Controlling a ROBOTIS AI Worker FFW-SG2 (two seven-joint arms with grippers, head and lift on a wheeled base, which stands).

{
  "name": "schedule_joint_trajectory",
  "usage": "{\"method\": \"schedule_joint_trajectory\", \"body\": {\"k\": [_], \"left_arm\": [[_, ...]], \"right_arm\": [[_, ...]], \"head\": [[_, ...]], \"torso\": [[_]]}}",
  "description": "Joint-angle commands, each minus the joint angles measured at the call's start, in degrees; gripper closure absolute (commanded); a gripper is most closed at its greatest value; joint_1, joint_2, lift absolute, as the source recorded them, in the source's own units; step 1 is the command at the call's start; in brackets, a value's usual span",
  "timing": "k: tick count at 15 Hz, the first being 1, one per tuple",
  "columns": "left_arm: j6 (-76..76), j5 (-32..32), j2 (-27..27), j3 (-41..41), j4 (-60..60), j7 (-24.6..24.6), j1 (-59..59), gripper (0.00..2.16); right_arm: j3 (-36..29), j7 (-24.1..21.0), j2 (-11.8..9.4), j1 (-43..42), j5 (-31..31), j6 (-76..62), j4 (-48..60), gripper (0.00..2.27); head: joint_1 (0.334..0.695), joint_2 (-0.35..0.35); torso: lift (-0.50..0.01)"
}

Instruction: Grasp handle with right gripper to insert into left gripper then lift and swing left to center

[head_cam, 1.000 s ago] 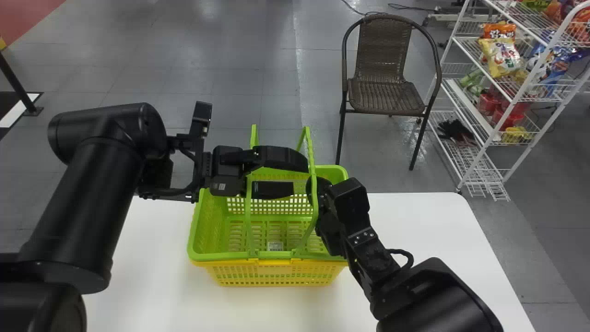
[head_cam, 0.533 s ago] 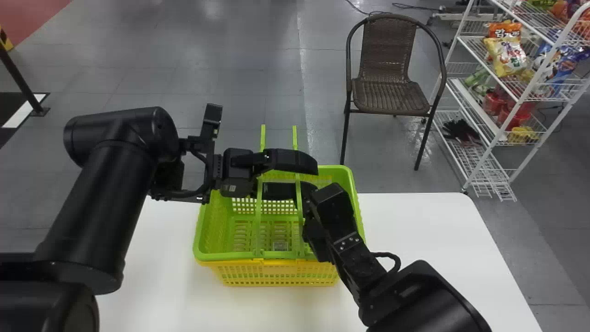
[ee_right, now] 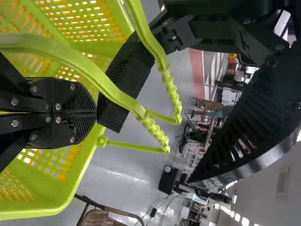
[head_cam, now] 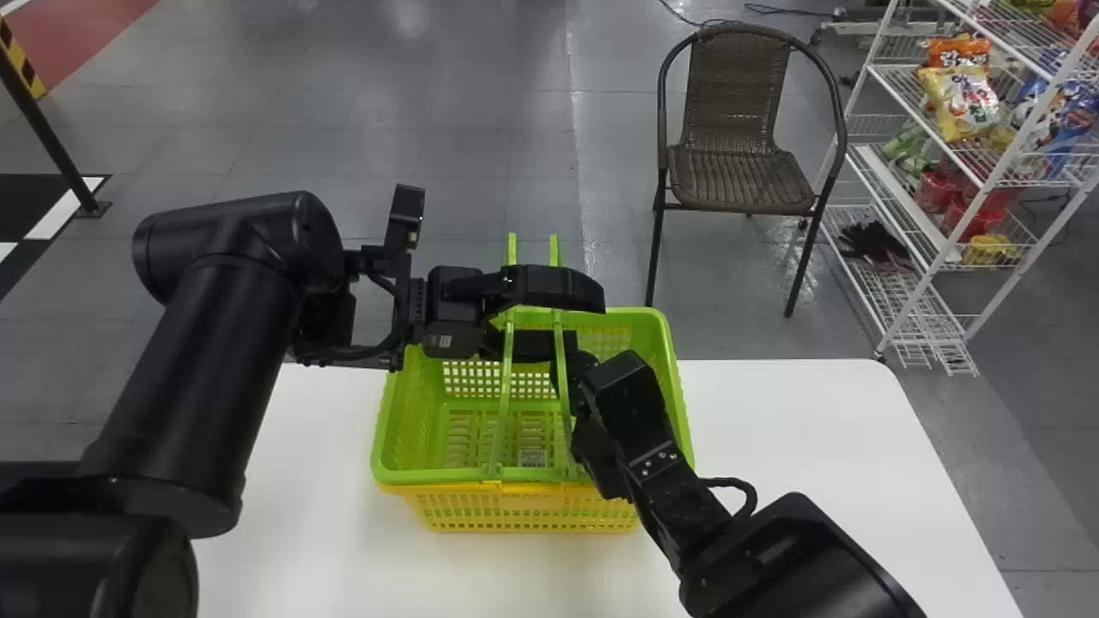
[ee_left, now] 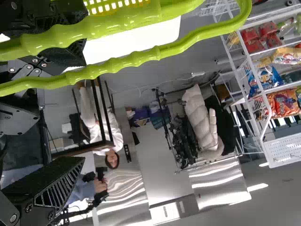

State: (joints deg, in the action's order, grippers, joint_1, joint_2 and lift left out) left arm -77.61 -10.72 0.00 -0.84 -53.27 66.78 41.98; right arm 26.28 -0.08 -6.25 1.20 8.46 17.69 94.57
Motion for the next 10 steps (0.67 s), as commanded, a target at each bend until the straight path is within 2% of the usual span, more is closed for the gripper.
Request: {"method": "schedule_joint_trajectory", "body": {"k": [1,10], "left_arm": [[0.48,-0.01,-0.15,0.05,1.07,-0.51,0.65,0.1],[1.88,-2.03,-0.15,-0.22,2.38,-0.59,1.44,0.1]], "right_arm": [[0.26,0.43,-0.08,0.21,0.07,0.2,0.36,2.11],[2.02,0.43,-0.08,0.21,1.12,1.79,1.06,2.11]], "head": [[0.695,-0.018],[0.695,-0.004]], "torso": [[0.0],[0.0]]}}
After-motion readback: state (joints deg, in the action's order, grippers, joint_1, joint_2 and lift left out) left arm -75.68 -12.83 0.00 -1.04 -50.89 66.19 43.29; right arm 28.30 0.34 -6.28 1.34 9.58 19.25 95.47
